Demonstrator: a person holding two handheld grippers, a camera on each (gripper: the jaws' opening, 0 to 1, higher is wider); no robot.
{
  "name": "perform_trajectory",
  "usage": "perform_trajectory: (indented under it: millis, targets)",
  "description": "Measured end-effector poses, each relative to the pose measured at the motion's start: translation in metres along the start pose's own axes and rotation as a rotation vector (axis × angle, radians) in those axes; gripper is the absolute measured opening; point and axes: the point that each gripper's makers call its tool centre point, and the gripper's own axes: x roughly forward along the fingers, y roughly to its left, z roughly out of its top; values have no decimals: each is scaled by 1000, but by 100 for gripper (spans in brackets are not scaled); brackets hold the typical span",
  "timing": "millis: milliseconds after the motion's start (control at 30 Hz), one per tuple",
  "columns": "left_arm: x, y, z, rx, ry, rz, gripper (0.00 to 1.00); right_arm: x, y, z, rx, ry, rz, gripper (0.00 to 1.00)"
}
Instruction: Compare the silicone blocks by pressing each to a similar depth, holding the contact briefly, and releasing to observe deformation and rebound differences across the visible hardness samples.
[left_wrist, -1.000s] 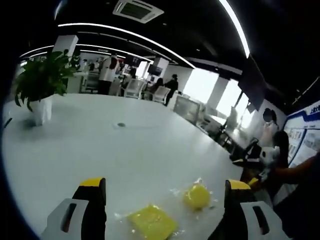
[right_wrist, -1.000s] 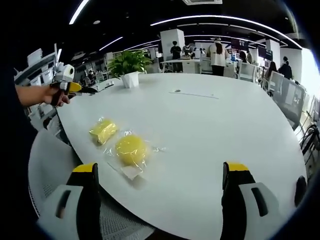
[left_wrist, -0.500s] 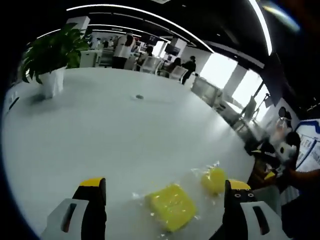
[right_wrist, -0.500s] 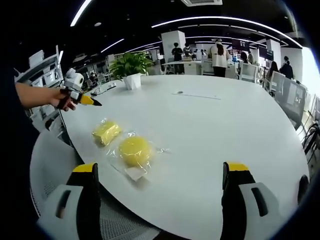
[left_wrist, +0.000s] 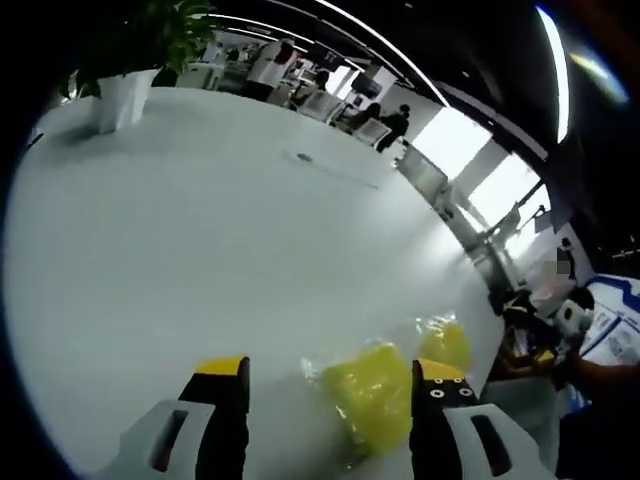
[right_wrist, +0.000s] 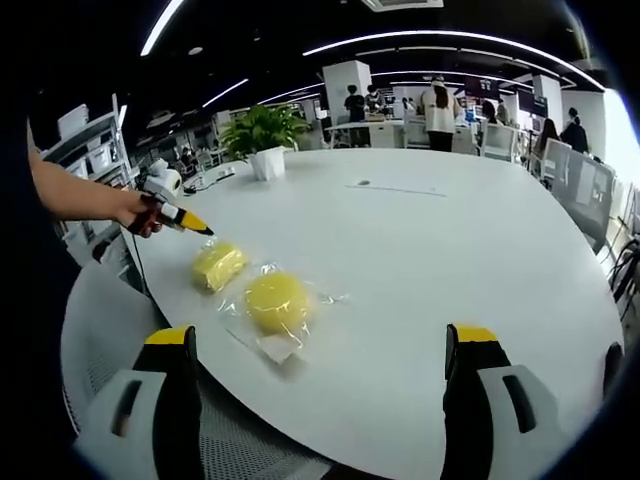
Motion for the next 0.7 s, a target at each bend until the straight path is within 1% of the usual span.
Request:
perform_trajectory:
  millis: [67, 133, 167, 267, 333, 400, 500, 600, 700]
  targets:
    - [1, 1, -1, -24, 5, -8, 59, 0, 1, 0, 6, -3, -3, 96]
    - [3, 2, -4, -44, 16, -27, 53, 0, 5, -3, 2, 5, 7, 96]
    - [4, 4, -7, -53, 26, -30, 51, 0, 7, -6, -9, 17, 11, 96]
    - [6, 9, -11, -78, 22, -22, 42, -1, 6, -9, -27, 28, 7, 96]
    - [6, 10, -13, -129, 24, -24, 34, -3, 7, -8, -12, 20, 5, 96]
    - [7, 7, -12, -142, 9, -35, 32, -3, 8, -10, -16, 24, 7, 96]
    - [8, 12, -14, -160, 13, -25, 27, -3, 8, -13, -19, 33, 13, 96]
    - [10, 15, -15, -174, 12, -16, 26, -1, 11, -12, -19, 38, 18, 96]
    - [12, 14, -16, -199, 13, -24, 24, 1, 12, -10, -43, 43, 24, 96]
